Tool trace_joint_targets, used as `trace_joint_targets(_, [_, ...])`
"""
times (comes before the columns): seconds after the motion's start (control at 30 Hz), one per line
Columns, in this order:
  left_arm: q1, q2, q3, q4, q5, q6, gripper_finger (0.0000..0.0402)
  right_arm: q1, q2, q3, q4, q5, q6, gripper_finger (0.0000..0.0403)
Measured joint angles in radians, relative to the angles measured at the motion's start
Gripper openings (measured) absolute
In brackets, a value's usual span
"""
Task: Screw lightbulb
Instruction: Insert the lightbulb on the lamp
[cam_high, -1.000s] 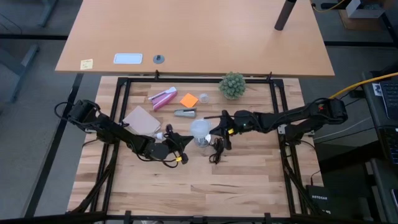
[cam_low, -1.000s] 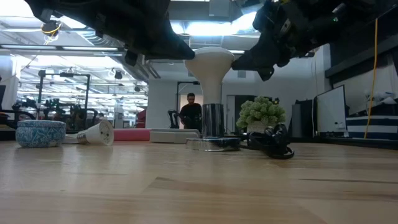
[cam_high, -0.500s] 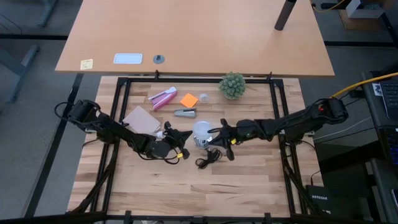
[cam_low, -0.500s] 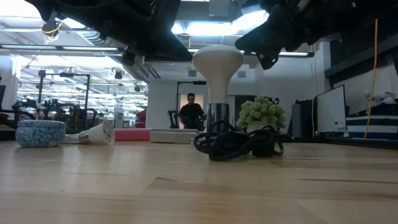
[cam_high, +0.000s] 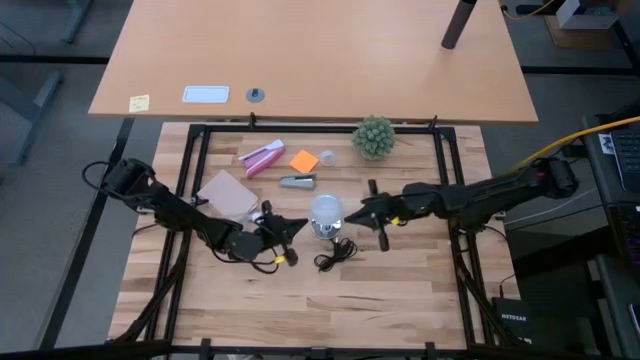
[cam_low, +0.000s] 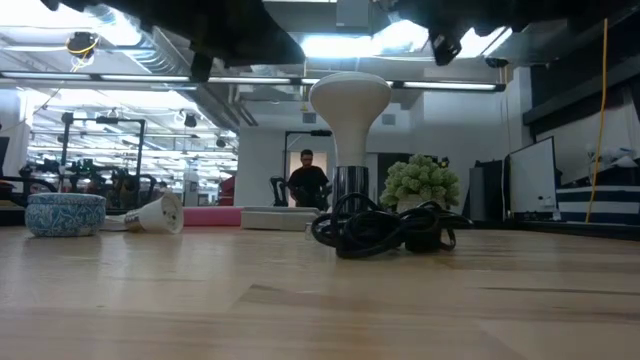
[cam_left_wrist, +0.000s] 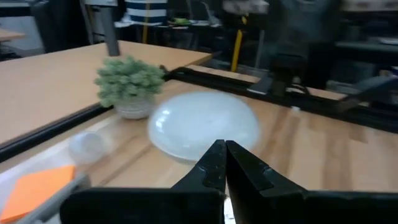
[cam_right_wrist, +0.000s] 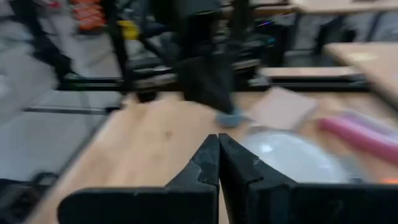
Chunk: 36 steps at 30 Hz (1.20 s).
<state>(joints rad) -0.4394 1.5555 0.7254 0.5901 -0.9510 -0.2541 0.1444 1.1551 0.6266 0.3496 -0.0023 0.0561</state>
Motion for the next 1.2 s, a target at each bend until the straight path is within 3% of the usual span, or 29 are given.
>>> trace_joint_targets(0.13, [-0.015, 0.005, 0.0, -0.001, 0.061, -0.035, 0.0001, -0.001, -0.019, 0.0, -0.038, 0.147, -0.087, 0.0005])
trace_joint_targets(0.2, [-0.013, 0.012, 0.0, -0.002, 0.102, -0.059, 0.0001, -0.013, -0.005, 0.0, -0.034, 0.163, -0.096, 0.0005])
trace_joint_targets(0.43, [0.004, 0.031, -0.001, 0.008, 0.163, -0.087, 0.0001, -0.126, 0.078, 0.0, -0.037, 0.078, -0.09, 0.0005])
trace_joint_targets(0.7, [0.004, 0.032, -0.001, 0.007, 0.166, -0.079, 0.0001, -0.235, 0.107, 0.0, -0.028, -0.036, -0.076, 0.0005])
trace_joint_targets(1.2, [0.071, 0.032, -0.001, -0.002, 0.216, -0.079, 0.0001, -0.249, 0.2, -0.001, 0.003, -0.096, -0.003, 0.0005])
